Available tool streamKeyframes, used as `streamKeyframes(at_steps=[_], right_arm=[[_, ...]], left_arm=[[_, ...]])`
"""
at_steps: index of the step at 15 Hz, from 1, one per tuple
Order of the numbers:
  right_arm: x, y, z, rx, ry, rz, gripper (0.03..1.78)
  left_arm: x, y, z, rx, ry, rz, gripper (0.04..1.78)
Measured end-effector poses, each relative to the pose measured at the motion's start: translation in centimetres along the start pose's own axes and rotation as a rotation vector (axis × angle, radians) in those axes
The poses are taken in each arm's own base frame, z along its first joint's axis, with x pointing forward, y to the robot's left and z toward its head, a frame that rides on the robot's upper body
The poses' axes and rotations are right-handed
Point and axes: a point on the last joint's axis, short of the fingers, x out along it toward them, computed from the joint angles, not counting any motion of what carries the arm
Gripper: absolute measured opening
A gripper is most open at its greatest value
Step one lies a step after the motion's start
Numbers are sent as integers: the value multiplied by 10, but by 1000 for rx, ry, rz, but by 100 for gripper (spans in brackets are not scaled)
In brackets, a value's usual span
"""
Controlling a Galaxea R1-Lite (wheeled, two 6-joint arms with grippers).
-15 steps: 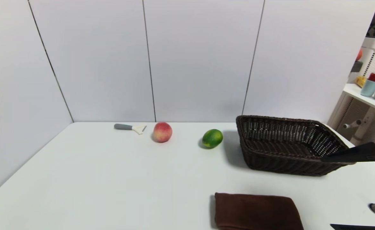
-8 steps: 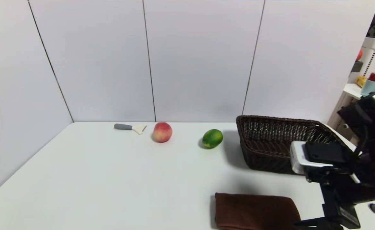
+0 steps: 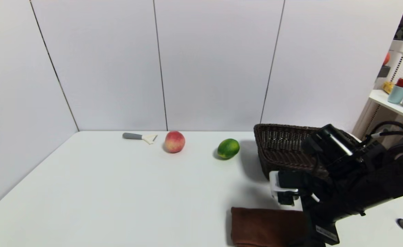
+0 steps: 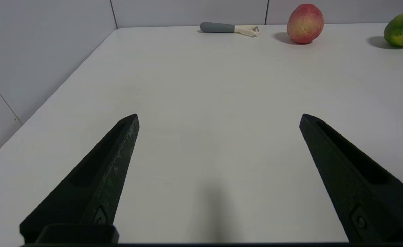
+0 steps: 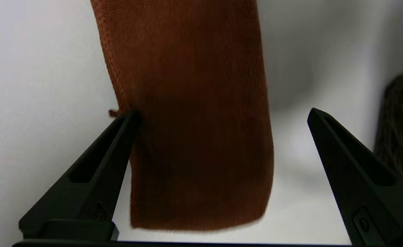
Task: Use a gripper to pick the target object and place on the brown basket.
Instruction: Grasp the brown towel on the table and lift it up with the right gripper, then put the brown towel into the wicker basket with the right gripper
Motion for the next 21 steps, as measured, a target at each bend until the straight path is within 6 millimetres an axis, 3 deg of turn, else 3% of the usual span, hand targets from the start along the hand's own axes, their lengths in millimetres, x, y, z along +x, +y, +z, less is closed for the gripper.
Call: streamKeyframes(at_steps=[3,6,11,12,18,21], right_arm=[[17,4,-1,-9,29,41,167],[25,6,-4,-6,61,62,116],[16,6,-3,1,68,14,62],[7,4,0,1,40,-18,35],[-72,-35,24,14,-176,-311,35],[-110,-66,19,67,-227,-479,35]], left_arm=[[0,0,0,-1,0,0,169],[0,0,0,0,0,0,169],[0,0,0,0,0,0,169],[0,0,0,0,0,0,169],[0,0,0,0,0,0,169],[0,0,0,-1,0,0,169]])
